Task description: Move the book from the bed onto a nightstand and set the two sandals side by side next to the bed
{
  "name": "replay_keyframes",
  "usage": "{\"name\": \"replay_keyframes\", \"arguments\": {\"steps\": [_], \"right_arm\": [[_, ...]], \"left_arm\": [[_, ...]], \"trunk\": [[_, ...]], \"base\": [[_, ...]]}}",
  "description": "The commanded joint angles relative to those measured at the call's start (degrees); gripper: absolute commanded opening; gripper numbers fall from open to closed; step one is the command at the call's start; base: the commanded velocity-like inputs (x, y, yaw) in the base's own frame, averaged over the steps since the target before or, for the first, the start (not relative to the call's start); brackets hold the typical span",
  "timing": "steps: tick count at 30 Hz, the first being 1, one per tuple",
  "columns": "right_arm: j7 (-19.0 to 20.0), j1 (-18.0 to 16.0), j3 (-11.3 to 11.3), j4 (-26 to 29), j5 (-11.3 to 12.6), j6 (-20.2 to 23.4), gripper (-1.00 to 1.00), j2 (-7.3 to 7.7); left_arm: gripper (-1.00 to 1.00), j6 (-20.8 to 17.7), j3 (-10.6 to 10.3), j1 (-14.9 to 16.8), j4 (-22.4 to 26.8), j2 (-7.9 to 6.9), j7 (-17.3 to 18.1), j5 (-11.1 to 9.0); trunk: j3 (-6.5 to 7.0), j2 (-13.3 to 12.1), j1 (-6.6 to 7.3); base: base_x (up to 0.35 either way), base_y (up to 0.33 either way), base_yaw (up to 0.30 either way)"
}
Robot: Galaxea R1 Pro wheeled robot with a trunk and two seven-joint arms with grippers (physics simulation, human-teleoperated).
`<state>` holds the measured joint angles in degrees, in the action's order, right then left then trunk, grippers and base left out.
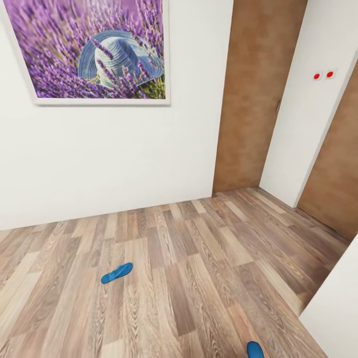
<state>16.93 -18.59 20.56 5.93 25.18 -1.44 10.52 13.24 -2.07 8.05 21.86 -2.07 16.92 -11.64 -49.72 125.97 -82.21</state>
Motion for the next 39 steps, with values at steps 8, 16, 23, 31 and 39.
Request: {"name": "replay_keyframes", "arguments": {"steps": [8, 16, 23, 31, 39], "right_arm": [[0.20, -0.04, 0.45, -0.04, 0.57, -0.14, -1.00, 0.02], [0.19, -0.04, 0.45, -0.02, 0.57, -0.14, -1.00, 0.02], [0.21, -0.04, 0.45, -0.03, 0.57, -0.14, -1.00, 0.02], [0.21, -0.04, 0.45, -0.02, 0.57, -0.14, -1.00, 0.02], [0.21, -0.04, 0.45, 0.00, 0.57, -0.14, -1.00, 0.02]], "left_arm": [[1.00, 0.12, -0.22, 0.04, -0.06, -0.04, 0.21, -0.57], [1.00, 0.12, -0.22, 0.04, -0.06, -0.04, 0.21, -0.57], [1.00, 0.12, -0.22, 0.04, -0.06, -0.04, 0.21, -0.57], [1.00, 0.12, -0.22, 0.04, -0.06, -0.04, 0.21, -0.57], [1.00, 0.12, -0.22, 0.04, -0.06, -0.04, 0.21, -0.57]], "trunk": [[-0.05, 0.02, -0.02], [-0.05, 0.02, -0.02], [-0.05, 0.02, -0.02], [-0.05, 0.02, -0.02], [-0.05, 0.02, -0.02]], "base": [[0.332, 0.000, -0.020], [0.332, 0.000, -0.093], [0.332, 0.000, -0.127], [0.332, 0.000, -0.040], [0.332, 0.000, -0.083]]}}
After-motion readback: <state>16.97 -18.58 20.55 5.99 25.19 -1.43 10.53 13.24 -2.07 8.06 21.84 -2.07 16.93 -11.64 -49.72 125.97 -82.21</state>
